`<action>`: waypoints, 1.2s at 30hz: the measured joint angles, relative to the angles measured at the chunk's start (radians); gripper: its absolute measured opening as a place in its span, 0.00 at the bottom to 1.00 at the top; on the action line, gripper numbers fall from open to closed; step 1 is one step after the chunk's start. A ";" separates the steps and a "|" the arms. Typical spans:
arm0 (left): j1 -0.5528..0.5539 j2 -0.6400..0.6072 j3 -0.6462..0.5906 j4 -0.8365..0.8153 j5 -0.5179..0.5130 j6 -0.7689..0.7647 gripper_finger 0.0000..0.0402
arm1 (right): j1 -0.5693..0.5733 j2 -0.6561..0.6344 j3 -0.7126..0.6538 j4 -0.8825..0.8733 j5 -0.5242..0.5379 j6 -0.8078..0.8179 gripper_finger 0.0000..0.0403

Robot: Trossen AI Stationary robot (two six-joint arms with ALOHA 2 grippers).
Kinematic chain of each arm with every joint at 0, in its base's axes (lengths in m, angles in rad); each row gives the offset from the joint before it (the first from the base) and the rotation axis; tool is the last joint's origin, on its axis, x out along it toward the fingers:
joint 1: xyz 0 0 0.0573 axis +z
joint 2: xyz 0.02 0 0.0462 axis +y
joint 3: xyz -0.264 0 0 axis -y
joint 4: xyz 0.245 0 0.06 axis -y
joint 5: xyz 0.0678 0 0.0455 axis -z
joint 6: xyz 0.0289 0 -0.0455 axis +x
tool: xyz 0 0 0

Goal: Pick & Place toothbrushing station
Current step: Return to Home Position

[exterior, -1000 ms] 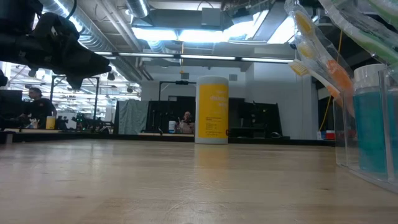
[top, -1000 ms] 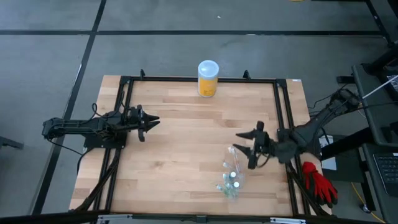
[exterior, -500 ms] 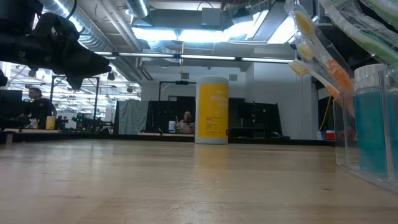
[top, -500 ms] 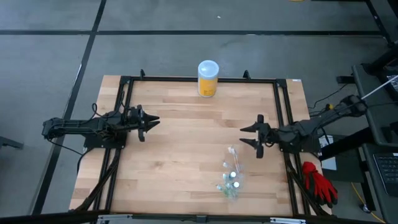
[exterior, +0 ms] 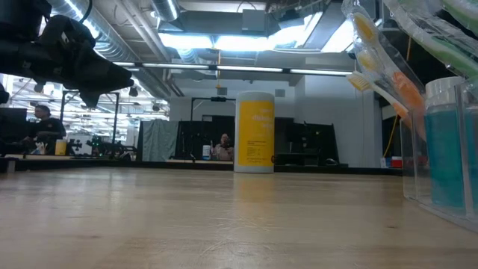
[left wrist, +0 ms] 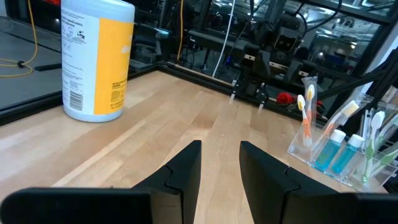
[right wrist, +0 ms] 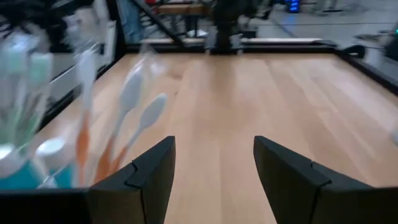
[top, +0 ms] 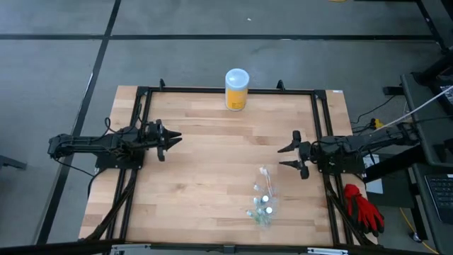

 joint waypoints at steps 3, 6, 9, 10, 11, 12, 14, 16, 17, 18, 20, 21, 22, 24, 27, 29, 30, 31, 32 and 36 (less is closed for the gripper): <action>0.000 0.000 0.000 0.000 0.000 0.000 0.26 | -0.016 -0.057 0.000 -0.073 -0.068 -0.045 0.55; 0.000 0.000 0.000 0.000 0.000 0.000 0.26 | -0.018 -0.130 0.000 -0.144 -0.109 -0.089 0.55; 0.000 0.000 0.000 0.000 0.000 0.000 0.26 | -0.017 -0.180 0.000 -0.171 -0.144 -0.073 0.55; 0.000 0.000 0.000 0.000 0.000 0.000 0.26 | -0.017 -0.184 0.000 -0.170 -0.149 -0.041 0.55; 0.000 0.000 0.000 0.000 0.000 0.000 0.26 | -0.016 -0.185 0.000 -0.171 -0.149 0.013 0.55; 0.000 0.000 0.000 0.000 0.000 0.000 0.26 | -0.015 -0.188 0.000 -0.172 -0.148 0.067 0.55; 0.000 0.000 0.000 0.000 0.000 0.000 0.26 | -0.015 -0.209 0.000 -0.175 -0.141 0.149 0.55; 0.000 0.000 0.000 0.000 0.000 0.000 0.26 | -0.015 -0.255 0.000 -0.173 -0.141 0.202 0.55; 0.000 0.000 0.000 0.000 0.000 0.000 0.26 | -0.015 -0.280 0.000 -0.170 -0.141 0.226 0.55; 0.000 0.000 0.000 0.000 0.000 0.000 0.26 | -0.015 -0.298 0.000 -0.167 -0.141 0.245 0.55; 0.000 0.000 0.000 0.000 0.000 0.000 0.26 | -0.015 -0.313 0.000 -0.167 -0.140 0.263 0.55; 0.000 0.000 0.000 0.000 0.000 0.000 0.26 | -0.015 -0.315 0.000 -0.169 -0.140 0.263 0.55; 0.000 0.000 0.000 0.000 0.000 0.000 0.26 | -0.015 -0.317 0.000 -0.170 -0.139 0.263 0.55; 0.000 0.000 0.000 0.000 0.000 0.000 0.26 | -0.015 -0.321 0.000 -0.170 -0.139 0.264 0.55; 0.000 0.000 0.000 0.000 0.000 0.000 0.26 | -0.015 -0.334 0.000 -0.170 -0.137 0.264 0.55; 0.000 0.000 0.000 0.000 0.000 0.000 0.26 | -0.015 -0.343 0.000 -0.170 -0.137 0.264 0.55; 0.000 0.000 0.000 0.000 0.000 0.000 0.26 | -0.015 -0.345 0.000 -0.169 -0.137 0.264 0.55; 0.000 0.000 0.000 0.000 0.000 0.000 0.26 | -0.015 -0.345 0.000 -0.169 -0.137 0.264 0.55; 0.000 0.000 0.000 0.000 0.000 0.000 0.26 | -0.015 -0.345 0.000 -0.170 -0.137 0.264 0.55; 0.000 0.000 0.000 0.000 0.000 0.000 0.26 | -0.015 -0.345 0.000 -0.170 -0.137 0.264 0.55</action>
